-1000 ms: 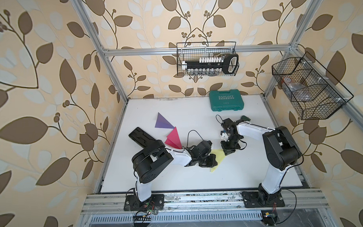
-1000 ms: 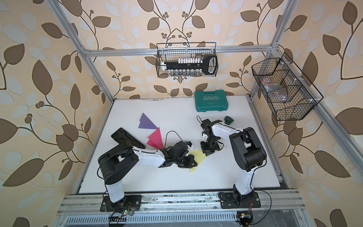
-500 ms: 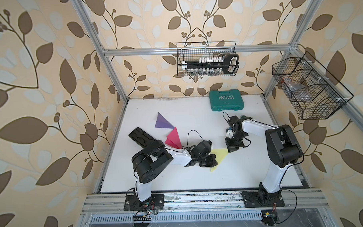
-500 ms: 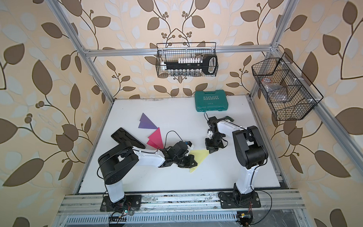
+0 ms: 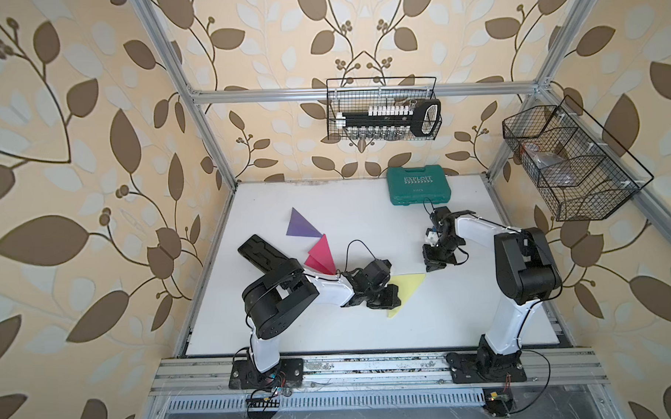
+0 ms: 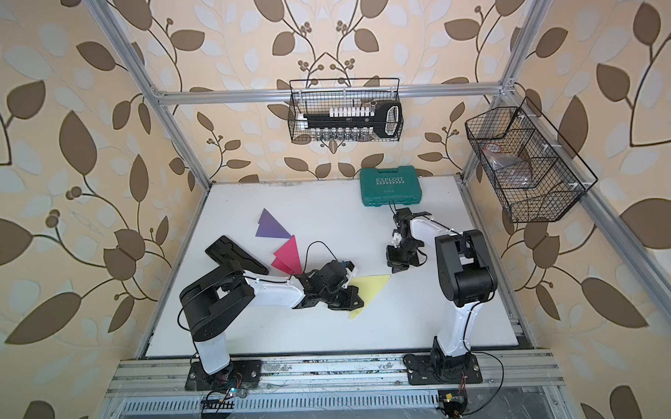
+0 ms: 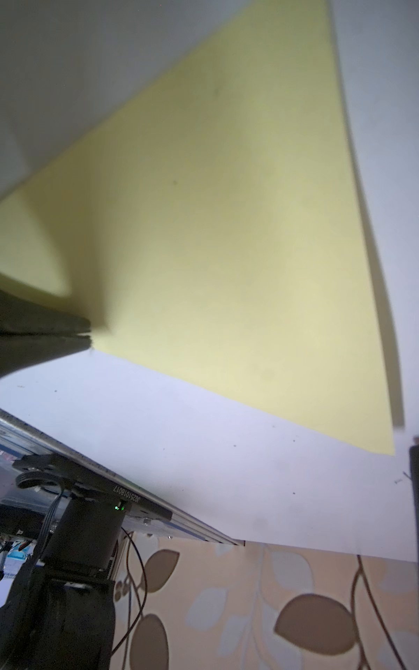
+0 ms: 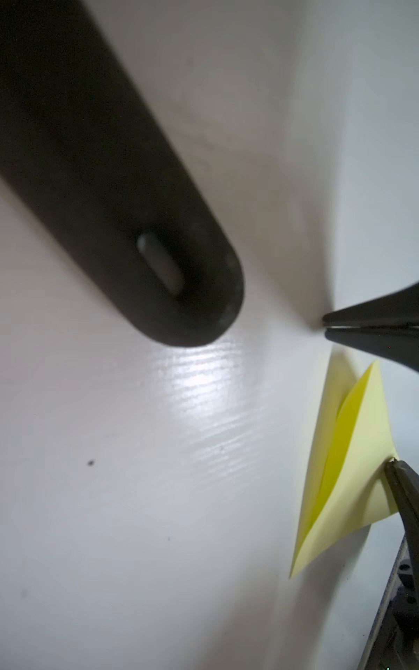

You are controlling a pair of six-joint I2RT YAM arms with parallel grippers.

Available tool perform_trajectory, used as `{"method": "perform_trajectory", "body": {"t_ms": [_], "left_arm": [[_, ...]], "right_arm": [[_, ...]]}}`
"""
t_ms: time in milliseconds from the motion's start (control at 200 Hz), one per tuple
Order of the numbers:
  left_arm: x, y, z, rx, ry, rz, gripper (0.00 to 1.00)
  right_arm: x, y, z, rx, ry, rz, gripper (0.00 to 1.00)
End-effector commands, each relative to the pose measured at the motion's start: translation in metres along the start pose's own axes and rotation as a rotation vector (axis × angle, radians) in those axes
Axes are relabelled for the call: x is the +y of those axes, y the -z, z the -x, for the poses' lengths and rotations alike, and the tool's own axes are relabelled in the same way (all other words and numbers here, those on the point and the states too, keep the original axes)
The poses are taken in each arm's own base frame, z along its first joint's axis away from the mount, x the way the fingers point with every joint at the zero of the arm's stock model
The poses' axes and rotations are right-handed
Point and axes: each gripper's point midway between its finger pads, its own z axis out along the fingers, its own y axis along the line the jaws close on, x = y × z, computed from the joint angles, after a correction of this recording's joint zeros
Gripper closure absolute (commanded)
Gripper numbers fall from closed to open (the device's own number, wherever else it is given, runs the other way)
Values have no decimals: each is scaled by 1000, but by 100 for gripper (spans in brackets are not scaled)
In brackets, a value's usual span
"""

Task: Fold the square paper diagonally
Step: Fold the paper at the center of the board.

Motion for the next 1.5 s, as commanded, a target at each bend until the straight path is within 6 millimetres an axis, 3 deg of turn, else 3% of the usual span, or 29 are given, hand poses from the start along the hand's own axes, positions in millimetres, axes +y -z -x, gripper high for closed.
{"method": "perform_trajectory", "body": {"t_ms": [0,135,325,555,790,1250,1500], "left_arm": [[56,3,-30,92,68,209,100],[51,2,-26,85,69,201,100],[47,1,-21,78,68,195,100],[42,-1,-16,73,63,191,100],[41,-3,-15,75,59,188,100],[40,-4,-16,82,58,176,100],[37,-3,-28,140,19,147,100]], "right_arm": [[13,24,-17,-53,32,14,100],[40,32,-43,-75,81,63,100],[68,16,-69,-30,97,120,100],[68,-11,-81,27,75,109,100],[78,-22,-81,39,79,126,100],[61,-49,-95,92,-21,77,100],[41,-62,-79,92,-119,73,100]]}}
